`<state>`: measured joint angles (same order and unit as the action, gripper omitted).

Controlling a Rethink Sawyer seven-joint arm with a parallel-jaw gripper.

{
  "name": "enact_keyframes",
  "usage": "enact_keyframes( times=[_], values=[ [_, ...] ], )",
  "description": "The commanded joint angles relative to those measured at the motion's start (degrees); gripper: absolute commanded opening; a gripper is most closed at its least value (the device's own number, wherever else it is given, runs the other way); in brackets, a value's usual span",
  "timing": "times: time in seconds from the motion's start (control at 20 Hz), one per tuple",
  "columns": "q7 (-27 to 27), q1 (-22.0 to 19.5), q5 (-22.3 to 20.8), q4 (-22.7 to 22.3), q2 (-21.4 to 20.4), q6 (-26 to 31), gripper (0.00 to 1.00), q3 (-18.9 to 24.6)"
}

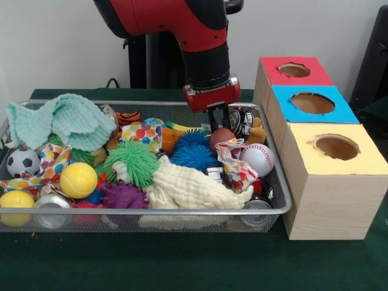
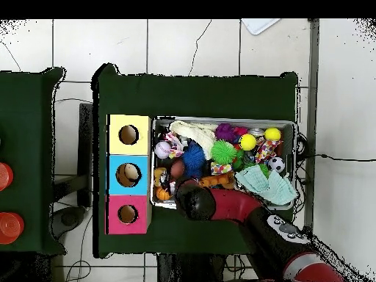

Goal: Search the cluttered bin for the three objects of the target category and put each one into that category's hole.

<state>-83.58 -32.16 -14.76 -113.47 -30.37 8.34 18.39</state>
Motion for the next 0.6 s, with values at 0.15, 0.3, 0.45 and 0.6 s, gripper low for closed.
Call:
enact_keyframes(
  times=[0.15,0.3,0.45,0.6],
  values=[
    [-4.6,4.3,0.6,2.9,-1.6,16.4,0.0,-6.2],
    [-4.3,5.2,0.2,3.8,-1.6,17.5,0.0,-7.0],
    [-4.1,6.1,-0.4,4.6,-1.9,19.4,0.0,-8.0],
    [-3.5,7.8,-2.2,5.8,-2.3,21.7,0.0,-10.0]
  ],
)
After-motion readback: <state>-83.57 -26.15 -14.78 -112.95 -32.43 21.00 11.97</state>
